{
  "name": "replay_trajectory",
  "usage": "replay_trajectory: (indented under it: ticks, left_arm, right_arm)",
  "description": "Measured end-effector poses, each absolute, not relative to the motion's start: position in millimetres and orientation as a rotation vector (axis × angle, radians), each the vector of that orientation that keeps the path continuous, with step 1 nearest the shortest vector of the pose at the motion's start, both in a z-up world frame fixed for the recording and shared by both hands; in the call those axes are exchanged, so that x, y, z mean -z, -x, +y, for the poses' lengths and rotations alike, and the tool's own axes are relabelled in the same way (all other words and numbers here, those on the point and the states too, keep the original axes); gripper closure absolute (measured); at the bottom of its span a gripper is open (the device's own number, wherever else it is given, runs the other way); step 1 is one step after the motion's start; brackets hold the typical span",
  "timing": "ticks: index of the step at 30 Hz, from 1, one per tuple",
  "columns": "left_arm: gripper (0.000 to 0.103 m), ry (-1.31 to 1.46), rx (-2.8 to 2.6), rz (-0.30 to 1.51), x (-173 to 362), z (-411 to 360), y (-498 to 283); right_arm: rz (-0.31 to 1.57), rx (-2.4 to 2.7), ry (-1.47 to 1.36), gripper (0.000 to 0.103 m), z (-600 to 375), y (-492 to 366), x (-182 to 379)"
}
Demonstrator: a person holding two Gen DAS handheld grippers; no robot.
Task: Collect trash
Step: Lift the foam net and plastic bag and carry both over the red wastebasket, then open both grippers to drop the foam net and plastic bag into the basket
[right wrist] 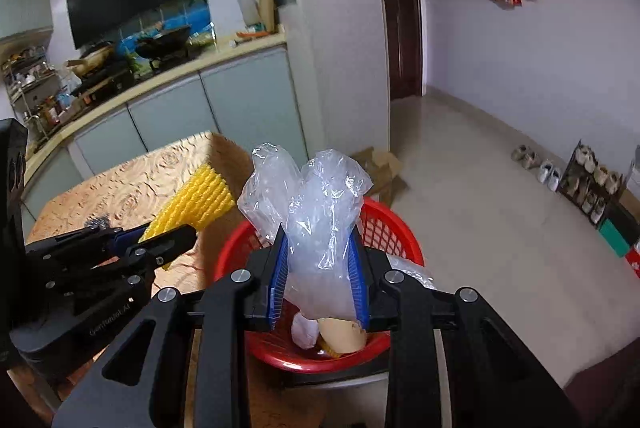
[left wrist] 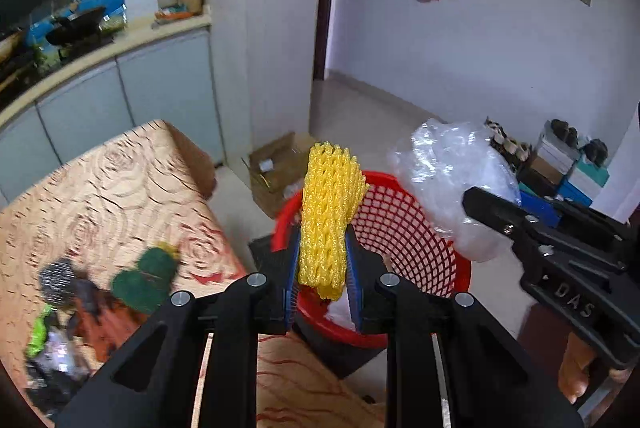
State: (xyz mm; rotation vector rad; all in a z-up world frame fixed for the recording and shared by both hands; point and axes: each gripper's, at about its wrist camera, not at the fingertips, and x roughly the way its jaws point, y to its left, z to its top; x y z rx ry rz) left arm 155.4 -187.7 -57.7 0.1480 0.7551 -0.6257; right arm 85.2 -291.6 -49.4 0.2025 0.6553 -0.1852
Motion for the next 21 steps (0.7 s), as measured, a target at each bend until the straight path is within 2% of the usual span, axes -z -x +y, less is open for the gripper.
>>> replay_trajectory:
  ticks: [8,10,12,14,21]
  left_arm:
    - [0.083,-0.154,0.659,0.796,76.9,-206.7,-168.5]
    - [0.075,-0.146,0.668,0.807,80.1,-207.7,-172.3]
    - [0.062,-0.138,0.671,0.810,81.5,-208.2,-173.6]
    - [0.056,-0.132,0.675,0.812,81.9,-208.2,-175.9]
    - [0.047,-0.142,0.664,0.786,71.8,-201.3,-172.8]
  right_arm:
    - [0.730,0.183,-0.260,0.073,-304.5,-104.8,80.5]
    - [0.738,0.182,-0.279,0.069,-308.3,-107.3,84.0]
    - [0.741,0.175,-0.295,0.063,-311.0,-108.9,85.9]
    - [0.739,0.178,-0.300,0.059,-313.7,-109.2,86.4]
    - [0.722,0.167,-0.356,0.055,-326.2,-103.5,83.1]
